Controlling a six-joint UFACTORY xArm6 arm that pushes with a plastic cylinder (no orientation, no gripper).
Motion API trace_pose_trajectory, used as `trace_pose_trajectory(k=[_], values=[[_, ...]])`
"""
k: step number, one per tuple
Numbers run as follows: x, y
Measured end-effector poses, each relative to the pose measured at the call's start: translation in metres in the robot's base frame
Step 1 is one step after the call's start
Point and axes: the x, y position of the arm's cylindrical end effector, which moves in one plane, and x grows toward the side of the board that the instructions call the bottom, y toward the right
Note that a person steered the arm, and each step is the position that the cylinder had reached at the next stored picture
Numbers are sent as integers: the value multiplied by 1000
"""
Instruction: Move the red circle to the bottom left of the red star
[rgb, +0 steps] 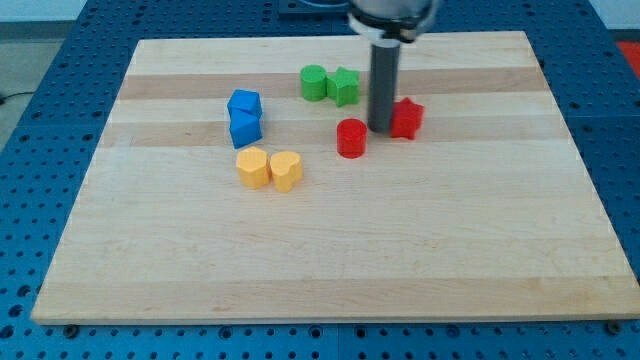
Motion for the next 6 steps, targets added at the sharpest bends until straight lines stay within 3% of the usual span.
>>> trace_pose_trajectory(k=[1, 3, 4, 6], values=[[0, 52], [-10, -86], [20, -107], [34, 23]])
